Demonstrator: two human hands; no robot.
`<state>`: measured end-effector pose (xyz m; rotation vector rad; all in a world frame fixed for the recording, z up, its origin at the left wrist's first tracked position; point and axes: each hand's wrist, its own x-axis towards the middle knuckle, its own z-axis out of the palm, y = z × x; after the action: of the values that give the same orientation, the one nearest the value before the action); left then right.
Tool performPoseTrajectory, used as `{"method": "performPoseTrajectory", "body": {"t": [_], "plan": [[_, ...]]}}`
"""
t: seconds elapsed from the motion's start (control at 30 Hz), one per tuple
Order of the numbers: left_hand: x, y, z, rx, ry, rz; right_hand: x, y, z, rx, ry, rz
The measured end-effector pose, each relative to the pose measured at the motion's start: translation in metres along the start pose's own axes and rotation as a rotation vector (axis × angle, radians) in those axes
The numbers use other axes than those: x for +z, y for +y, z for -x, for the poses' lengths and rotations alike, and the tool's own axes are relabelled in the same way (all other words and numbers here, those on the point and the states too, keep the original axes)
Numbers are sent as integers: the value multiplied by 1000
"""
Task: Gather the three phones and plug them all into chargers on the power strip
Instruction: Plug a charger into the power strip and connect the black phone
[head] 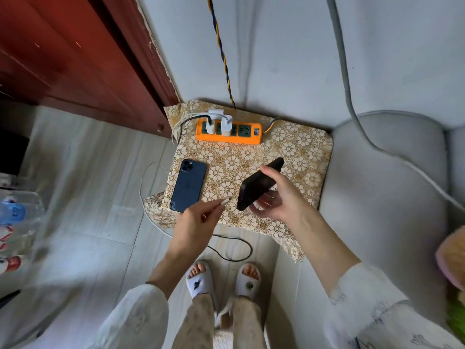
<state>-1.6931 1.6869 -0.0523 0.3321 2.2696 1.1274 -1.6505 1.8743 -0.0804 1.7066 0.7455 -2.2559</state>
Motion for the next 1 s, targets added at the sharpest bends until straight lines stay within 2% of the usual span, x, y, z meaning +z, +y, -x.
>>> {"method": "performPoseTrajectory", "body": {"t": [0.17, 0.4, 0.6, 0.87, 1.0], "plan": [[-24, 24, 25, 118, 22, -32, 22, 3, 47, 5, -63, -45], [-43, 28, 42, 129, 65, -53, 38, 17, 77, -44, -109, -62], [-45, 27, 54, 141, 123, -122, 41, 33, 83, -92, -63, -56], [-48, 22, 63, 185, 98, -463, 41, 49, 83, -168, -21, 42], [-46, 20, 63, 221, 99, -527, 46, 54, 82, -195, 24, 102]]}}
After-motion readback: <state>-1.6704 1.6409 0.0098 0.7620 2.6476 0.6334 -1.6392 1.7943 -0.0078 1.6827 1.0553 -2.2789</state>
